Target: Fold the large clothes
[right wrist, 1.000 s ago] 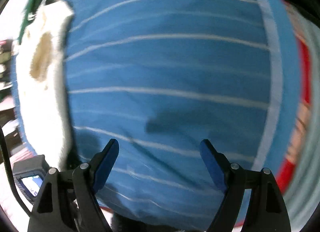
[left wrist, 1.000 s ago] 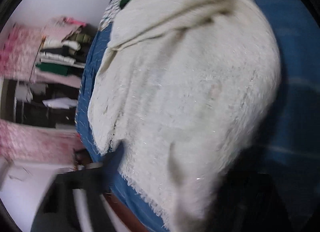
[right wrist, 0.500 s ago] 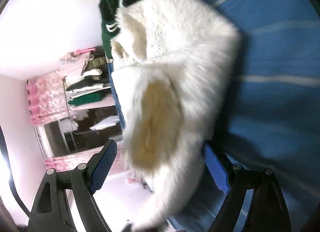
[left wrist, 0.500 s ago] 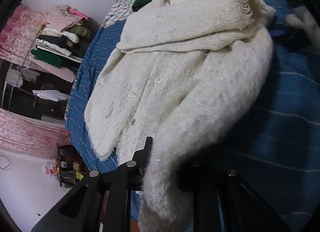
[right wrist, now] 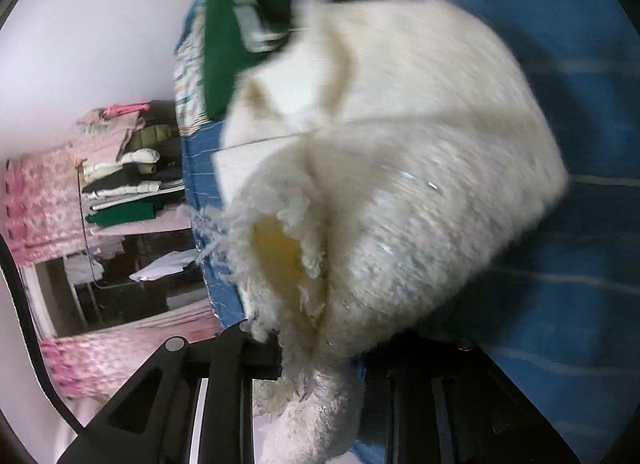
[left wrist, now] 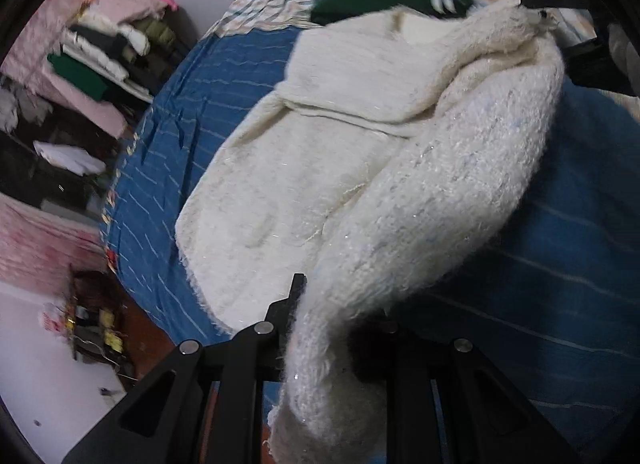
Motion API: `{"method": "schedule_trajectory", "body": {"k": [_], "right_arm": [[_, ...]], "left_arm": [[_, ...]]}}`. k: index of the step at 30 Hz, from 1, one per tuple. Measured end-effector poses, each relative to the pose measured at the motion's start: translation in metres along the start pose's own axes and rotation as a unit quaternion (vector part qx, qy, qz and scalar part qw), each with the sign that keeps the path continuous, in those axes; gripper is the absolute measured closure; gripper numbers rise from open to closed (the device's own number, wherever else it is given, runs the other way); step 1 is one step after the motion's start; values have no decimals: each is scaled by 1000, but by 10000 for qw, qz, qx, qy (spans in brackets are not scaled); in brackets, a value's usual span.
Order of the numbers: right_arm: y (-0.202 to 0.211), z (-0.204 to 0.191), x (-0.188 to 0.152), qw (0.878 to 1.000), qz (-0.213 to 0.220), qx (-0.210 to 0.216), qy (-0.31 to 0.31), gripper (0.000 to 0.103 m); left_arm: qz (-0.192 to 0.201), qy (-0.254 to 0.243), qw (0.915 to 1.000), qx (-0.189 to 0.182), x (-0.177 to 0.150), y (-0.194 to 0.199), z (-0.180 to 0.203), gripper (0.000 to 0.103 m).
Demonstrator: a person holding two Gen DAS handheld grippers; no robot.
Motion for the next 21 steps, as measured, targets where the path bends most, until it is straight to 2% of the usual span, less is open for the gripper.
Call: {"method": "schedule_trajectory", "body": {"k": [2, 5, 7, 13, 15, 17, 19, 20, 21], "right_arm": [[10, -44, -3, 9995, 123, -232, 194, 78], [37, -89, -10, 9964, 188, -655, 499, 78], [28, -124, -11, 9926, 166, -1000, 671, 78], [-57, -209, -6, 9781, -110, -1871, 900, 78], [-93, -219, -5, 9719, -249, -2147, 927, 78], [-131, -226, 0, 9646, -383, -2439, 922, 76], [-171, -231, 7, 9567, -567, -2694, 945, 69], [-182, -231, 8, 9558, -638, -2722, 915, 57], [-190, -231, 10, 9554, -694, -2722, 912, 44]], "left_arm": [[-8, 104, 9998, -159, 8, 3, -26, 87], [-41, 377, 9986, -360, 21, -1, -72, 85], [-69, 590, 9971, -468, 27, -10, -102, 85], [-506, 1400, 9839, -991, 33, -70, -193, 82], [-692, 1742, 9738, -1285, 31, -101, -219, 82], [-875, 2124, 9600, -1598, 29, -130, -244, 81], [-927, 2509, 9447, -1899, 28, -148, -264, 75], [-986, 2827, 9324, -2022, 26, -158, -279, 63], [-1003, 2975, 9276, -2028, 25, -162, -287, 49]]}}
Point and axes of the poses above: each gripper's, at about its wrist camera, not at the fingertips, and y roughly against the way its jaws point, z to its right, x to its top, the point moved 5 cm from there along -y, roughly the way its jaws point, and after that the axes turned 13 degrees about -x, right-handed, at the moved point
